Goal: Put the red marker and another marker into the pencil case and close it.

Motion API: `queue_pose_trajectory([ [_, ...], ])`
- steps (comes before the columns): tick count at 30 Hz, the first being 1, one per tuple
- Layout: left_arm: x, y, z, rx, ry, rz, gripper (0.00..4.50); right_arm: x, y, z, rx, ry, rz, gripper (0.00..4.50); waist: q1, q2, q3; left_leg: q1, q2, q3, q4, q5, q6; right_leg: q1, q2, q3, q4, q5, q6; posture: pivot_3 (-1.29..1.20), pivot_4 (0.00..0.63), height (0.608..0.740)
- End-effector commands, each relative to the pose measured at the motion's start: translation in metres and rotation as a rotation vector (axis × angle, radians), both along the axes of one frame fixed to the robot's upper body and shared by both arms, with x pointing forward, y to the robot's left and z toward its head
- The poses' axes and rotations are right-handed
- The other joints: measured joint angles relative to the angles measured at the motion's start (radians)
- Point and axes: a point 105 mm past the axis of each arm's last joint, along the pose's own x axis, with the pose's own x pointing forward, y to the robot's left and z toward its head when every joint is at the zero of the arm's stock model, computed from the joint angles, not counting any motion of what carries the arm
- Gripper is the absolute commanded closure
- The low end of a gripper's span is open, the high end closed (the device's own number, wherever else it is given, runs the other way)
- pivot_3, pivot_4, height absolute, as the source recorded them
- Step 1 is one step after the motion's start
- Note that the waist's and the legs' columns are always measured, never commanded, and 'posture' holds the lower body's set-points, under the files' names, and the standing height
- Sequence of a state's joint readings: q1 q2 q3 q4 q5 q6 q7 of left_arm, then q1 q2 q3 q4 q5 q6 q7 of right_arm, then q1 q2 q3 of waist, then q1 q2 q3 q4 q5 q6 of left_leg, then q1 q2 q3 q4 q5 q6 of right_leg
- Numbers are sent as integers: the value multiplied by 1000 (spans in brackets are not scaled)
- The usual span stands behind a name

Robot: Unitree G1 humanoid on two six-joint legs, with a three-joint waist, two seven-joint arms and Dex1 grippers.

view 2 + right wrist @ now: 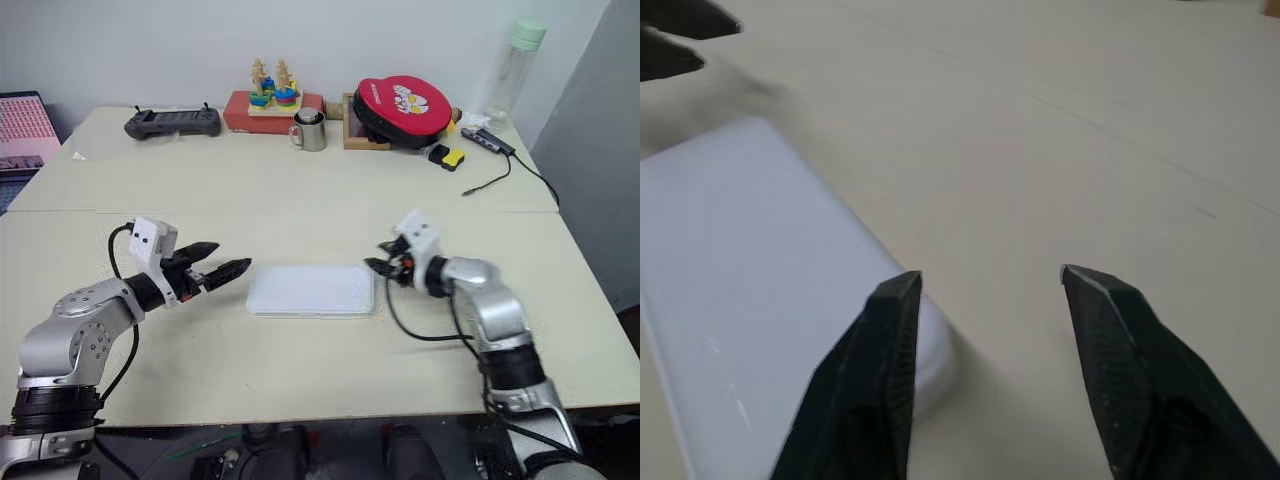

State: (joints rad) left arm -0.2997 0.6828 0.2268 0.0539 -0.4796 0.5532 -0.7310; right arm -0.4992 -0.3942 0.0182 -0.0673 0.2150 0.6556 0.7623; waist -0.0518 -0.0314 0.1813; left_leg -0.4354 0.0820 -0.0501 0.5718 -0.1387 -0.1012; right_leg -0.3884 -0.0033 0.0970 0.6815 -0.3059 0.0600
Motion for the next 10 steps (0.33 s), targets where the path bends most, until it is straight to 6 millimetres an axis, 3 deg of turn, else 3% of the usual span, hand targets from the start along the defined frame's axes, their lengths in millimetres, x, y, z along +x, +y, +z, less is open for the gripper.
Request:
queue_pose_trajectory([
  [1, -1, 24, 8, 38, -45, 66, 0, -8, -21, 13, 38, -34, -46, 1290, -3, 0, 0, 0, 0, 0, 0, 0, 0, 0, 0, 0, 0, 0, 0, 0, 150, 740],
  [6, 0, 42, 15, 69, -57, 102, 0, -8, -42, 17, 46, -44, -131, 135, -5, 0, 0, 0, 0, 0, 0, 0, 0, 0, 0, 0, 0, -1, 4, 0, 150, 740],
  [10, -1, 50, 15, 90, -51, 116, 0, -5, -44, 21, 62, -54, -153, 46, -5, 0, 0, 1, 0, 0, 2, 0, 0, 0, 0, 1, 0, -1, 6, 0, 150, 740],
])
